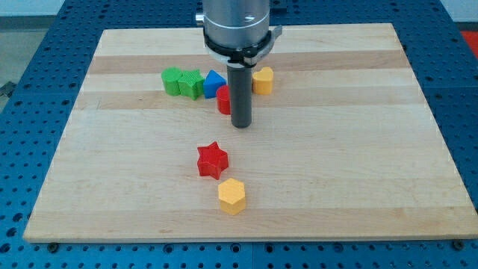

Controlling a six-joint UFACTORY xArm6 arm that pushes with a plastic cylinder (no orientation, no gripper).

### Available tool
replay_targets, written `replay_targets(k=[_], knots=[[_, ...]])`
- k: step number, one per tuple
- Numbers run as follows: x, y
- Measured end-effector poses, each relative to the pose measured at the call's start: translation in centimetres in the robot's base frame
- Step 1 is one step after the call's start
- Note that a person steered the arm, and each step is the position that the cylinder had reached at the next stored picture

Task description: Move red star towards group of blocks

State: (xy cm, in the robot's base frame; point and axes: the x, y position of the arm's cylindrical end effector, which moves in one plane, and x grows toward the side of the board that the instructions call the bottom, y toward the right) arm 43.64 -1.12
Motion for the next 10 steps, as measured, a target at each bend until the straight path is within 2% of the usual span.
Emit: replay_targets(k=[2, 3, 5, 6, 7, 8, 10], knots=[[-1.9, -2.7], [-1.0, -3.1], [6.9, 2.4], [12.0, 2.7], [13.5, -0.2], [12.8, -3.0], [6.8, -3.6]])
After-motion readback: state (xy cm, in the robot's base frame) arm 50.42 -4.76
